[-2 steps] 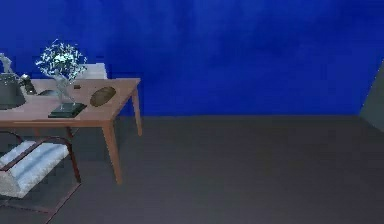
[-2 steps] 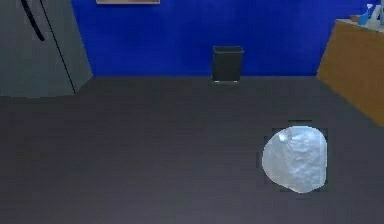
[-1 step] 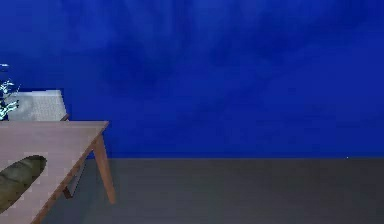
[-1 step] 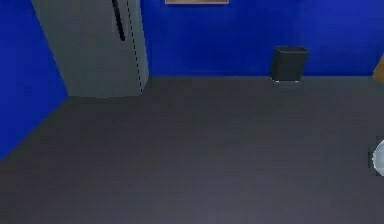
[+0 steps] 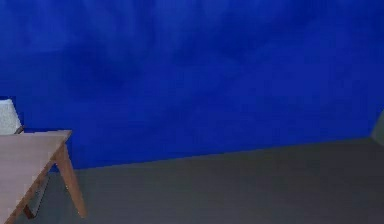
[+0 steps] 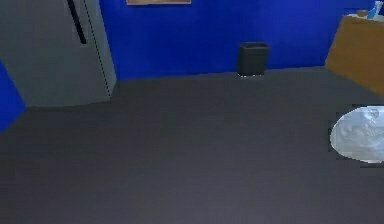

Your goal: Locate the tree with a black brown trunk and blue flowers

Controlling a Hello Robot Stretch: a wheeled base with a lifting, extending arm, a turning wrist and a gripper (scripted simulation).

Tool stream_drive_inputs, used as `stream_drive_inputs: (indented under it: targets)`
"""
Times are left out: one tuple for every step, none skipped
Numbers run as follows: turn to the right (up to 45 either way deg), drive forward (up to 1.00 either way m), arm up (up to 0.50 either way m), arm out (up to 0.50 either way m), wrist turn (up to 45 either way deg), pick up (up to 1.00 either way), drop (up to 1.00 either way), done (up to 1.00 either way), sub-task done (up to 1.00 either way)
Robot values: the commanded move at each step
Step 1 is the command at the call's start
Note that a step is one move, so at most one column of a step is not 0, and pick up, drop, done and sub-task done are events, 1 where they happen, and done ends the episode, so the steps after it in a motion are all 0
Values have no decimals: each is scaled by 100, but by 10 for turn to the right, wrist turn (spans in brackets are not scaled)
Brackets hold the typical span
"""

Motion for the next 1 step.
stream_drive_inputs:
  targets:
    - [0, 10, 0, 0, 0, 0, 0, 0, 0]
